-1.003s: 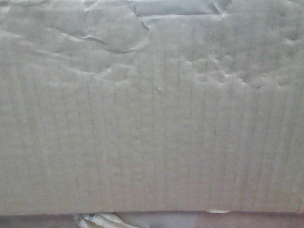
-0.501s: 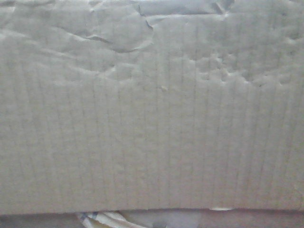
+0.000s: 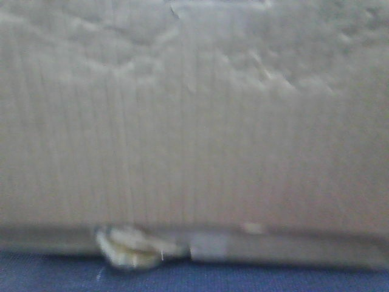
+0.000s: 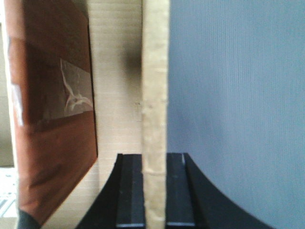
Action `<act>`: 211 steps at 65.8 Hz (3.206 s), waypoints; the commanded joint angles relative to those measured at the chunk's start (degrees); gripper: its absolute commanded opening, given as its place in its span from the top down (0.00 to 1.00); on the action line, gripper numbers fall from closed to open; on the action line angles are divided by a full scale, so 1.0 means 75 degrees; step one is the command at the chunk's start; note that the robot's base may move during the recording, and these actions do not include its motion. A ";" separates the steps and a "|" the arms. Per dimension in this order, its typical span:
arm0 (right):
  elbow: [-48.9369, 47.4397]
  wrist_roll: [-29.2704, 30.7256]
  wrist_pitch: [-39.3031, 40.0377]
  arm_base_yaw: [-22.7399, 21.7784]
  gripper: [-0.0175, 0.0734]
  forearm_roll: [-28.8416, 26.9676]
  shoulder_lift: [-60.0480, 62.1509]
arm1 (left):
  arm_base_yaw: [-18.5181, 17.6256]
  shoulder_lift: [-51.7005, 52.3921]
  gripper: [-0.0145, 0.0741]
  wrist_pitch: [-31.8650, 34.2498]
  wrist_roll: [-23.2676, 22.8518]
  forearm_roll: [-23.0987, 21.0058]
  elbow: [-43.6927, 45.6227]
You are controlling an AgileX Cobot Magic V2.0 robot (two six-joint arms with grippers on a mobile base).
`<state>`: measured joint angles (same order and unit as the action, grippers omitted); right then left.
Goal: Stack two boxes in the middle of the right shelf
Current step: 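Lift the stacked boxes off the grey table with both grippers, then drive backward and turn away from the table holding the boxes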
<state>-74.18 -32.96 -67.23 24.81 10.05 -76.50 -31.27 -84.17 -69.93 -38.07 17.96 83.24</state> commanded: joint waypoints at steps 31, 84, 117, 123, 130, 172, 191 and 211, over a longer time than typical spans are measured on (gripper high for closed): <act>-0.1510 -0.0709 0.2516 -0.0020 0.97 0.2660 0.0163 | 0.0005 0.0219 0.96 0.1759 -0.0163 0.2320 0.1592; -0.1608 -0.1390 0.2635 -0.0020 0.97 0.3443 0.0071 | 0.0111 0.0501 0.96 0.2246 -0.0786 0.2592 0.1592; -0.1608 -0.1390 0.2658 -0.0020 0.97 0.3477 0.0071 | 0.0111 0.0501 0.96 0.2054 -0.0786 0.2645 0.1592; -0.1608 -0.1390 0.2685 -0.0020 0.97 0.3477 0.0071 | 0.0111 0.0501 0.96 0.2052 -0.0786 0.2660 0.1592; -0.1608 -0.1390 0.2805 -0.0020 0.97 0.3477 0.0071 | 0.0111 0.0501 0.96 0.2066 -0.0786 0.2678 0.1592; -0.1608 -0.1390 0.4525 -0.0020 0.97 0.3477 0.0071 | 0.0111 0.0501 0.96 0.2096 -0.0786 0.2677 0.1592; -0.1608 -0.1390 0.5135 -0.0020 0.97 0.3477 0.0071 | 0.0111 0.0501 0.96 0.2096 -0.0786 0.2677 0.1592; -0.1608 -0.1390 0.5183 -0.0020 0.97 0.3477 0.0071 | 0.0111 0.0251 0.96 0.2097 -0.0786 0.3134 0.1592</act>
<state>-85.50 -42.88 -34.50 24.76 35.01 -76.82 -30.68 -81.66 -54.88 -43.74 39.31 94.55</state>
